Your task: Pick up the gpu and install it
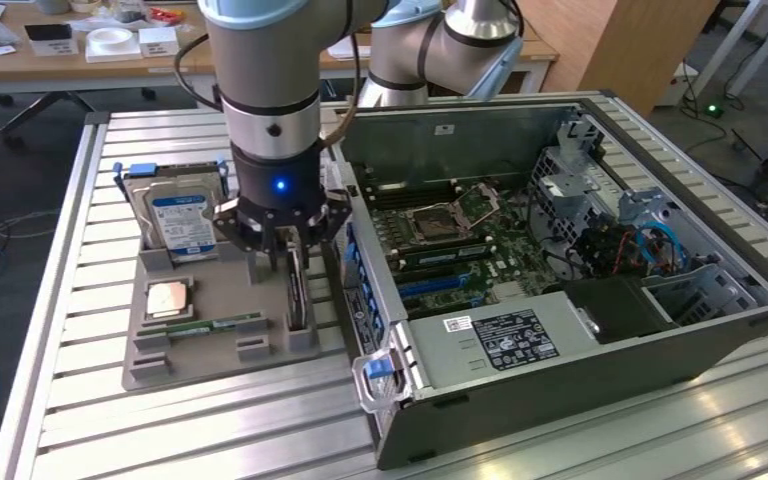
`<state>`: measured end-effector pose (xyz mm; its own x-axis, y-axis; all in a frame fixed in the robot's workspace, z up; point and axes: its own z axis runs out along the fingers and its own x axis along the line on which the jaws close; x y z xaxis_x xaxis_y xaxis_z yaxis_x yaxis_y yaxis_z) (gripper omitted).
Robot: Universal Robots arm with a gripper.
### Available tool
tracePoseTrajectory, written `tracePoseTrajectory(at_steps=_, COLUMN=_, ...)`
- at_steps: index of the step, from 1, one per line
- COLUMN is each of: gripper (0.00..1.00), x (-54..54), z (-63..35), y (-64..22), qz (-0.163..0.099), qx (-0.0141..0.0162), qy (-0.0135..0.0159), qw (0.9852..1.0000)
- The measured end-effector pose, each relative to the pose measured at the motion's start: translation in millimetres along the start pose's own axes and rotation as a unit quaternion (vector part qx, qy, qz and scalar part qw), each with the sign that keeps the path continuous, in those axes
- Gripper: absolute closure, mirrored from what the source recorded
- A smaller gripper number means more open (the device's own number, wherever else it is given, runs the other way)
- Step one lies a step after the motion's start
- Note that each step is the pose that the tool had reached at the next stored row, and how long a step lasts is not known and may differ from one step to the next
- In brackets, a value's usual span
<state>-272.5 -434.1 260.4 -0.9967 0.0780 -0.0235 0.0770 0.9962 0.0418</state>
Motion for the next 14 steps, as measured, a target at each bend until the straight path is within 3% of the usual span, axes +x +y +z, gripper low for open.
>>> tracePoseTrajectory(at_steps=4, gripper=0.58, x=-2.0, z=1.9, y=0.1, qz=0.0, qx=0.0002, qy=-0.0001, qw=1.0)
tracePoseTrajectory(at_steps=14, gripper=0.58, x=-1.5, z=19.7, y=-0.6, qz=0.0, qx=0.0005, qy=0.0, qw=1.0)
